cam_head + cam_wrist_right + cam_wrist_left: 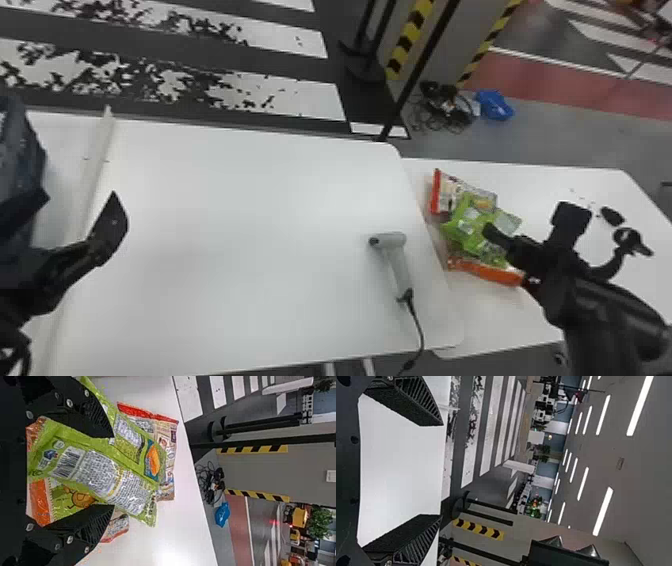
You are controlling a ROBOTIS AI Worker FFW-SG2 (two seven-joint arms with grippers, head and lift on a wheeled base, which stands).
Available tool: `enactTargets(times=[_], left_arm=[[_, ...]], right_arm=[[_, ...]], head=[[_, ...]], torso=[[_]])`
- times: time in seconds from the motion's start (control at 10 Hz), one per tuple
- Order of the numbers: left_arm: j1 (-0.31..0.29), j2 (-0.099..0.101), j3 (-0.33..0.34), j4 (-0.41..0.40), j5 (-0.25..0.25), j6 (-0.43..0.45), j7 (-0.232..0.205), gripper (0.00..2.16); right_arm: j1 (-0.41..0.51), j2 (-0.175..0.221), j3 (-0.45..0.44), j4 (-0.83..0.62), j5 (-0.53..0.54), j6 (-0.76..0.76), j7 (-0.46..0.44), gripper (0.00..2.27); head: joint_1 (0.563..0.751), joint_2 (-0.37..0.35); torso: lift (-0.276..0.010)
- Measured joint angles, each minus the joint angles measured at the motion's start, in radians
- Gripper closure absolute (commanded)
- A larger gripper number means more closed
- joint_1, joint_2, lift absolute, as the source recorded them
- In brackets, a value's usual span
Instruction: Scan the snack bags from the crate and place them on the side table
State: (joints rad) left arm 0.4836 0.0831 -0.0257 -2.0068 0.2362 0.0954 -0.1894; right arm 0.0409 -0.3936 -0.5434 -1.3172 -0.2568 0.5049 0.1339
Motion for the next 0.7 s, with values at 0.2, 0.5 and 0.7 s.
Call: enactTargets(times=[0.2, 0.5, 0.7], left_arm=[[0.008, -0.001, -0.009, -0.009, -0.013, 0.023, 0.013, 0.04], [0.013, -0.002, -0.032, -0.012, -0.043, 0.035, 0.025, 0.04], [0.037, -0.002, -0.046, -0.035, -0.100, -0.010, 0.038, 0.04]], right_arm=[[0.110, 0.052, -0.013, -0.151, -0.019, -0.132, -0.017, 0.04], [0.331, 0.192, 0.064, -0.450, -0.022, -0.473, -0.016, 0.04], [0.410, 0.241, 0.171, -0.553, -0.017, -0.552, -0.016, 0.04]], head=[[0.695, -0.350], [0.695, -0.350], [0.695, -0.350]], torso=[[-0.050], [-0.050], [-0.050]])
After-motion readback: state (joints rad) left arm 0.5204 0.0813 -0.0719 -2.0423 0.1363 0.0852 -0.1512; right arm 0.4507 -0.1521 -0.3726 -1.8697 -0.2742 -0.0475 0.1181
